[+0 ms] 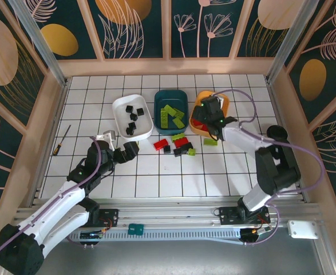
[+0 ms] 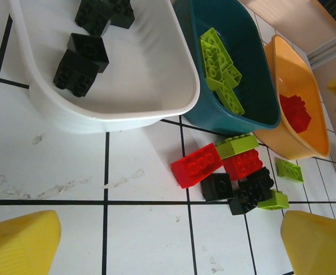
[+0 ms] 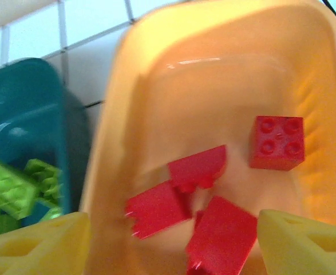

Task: Sort the legos into containers by color
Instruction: Place the lego in the container, then pick up the lego from the center of the table.

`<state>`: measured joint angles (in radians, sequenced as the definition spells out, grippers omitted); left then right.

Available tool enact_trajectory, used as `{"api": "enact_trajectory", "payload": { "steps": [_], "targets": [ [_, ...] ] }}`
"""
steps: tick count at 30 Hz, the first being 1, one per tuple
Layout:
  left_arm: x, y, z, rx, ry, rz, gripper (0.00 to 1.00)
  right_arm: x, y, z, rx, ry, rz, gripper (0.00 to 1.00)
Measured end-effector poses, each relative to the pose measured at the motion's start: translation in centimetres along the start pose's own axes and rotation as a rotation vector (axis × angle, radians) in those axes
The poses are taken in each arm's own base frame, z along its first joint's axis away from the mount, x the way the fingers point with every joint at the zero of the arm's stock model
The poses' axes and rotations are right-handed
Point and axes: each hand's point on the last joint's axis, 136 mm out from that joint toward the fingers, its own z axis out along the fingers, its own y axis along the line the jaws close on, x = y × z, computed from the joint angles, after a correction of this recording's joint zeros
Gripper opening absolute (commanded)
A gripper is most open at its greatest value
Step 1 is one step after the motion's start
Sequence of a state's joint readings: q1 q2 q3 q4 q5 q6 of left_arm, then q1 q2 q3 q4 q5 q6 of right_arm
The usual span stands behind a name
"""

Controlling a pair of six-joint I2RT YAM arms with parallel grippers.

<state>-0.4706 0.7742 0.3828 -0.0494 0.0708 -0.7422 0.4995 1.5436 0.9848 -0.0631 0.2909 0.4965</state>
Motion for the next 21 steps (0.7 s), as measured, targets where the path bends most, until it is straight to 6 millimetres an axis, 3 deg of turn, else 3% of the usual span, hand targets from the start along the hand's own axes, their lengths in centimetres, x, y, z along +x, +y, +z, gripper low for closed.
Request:
{"api": "enact_trajectory", "payload": {
  "steps": [2,5,8,11,14,21],
  "targets": [
    [0.3,0.2,0.0,-0.003,0.004,0.000,0.99,1.9,2.2,-2.4,-0.072,0.001,-0.037,0.80],
    [0.6,0.6,0.0,-0.006,0.005,-0.001,0.99,6.1,3.6,-4.4,-0.134,0.054,-0.089,0.77],
    [0.7,0.7,-0.1,-0.007,0.002,-0.001,0.99,10.6,1.7,-4.3,-0.103,0.140,-0.113,0.70],
    [0.7,0.7,-0.1,-0.008,0.003,-0.001,0.99,13.5,-0.9,-3.9,-0.046,0.203,-0.116,0.66],
    [0.8,0.9,0.0,-0.012,0.008,-0.002,0.99,14.8,-1.5,-3.9,-0.044,0.239,-0.114,0.67],
    [1.2,1.2,0.2,-0.024,0.021,-0.006,0.99,15.5,-0.5,-3.3,-0.093,0.268,-0.102,0.68]
  ]
}}
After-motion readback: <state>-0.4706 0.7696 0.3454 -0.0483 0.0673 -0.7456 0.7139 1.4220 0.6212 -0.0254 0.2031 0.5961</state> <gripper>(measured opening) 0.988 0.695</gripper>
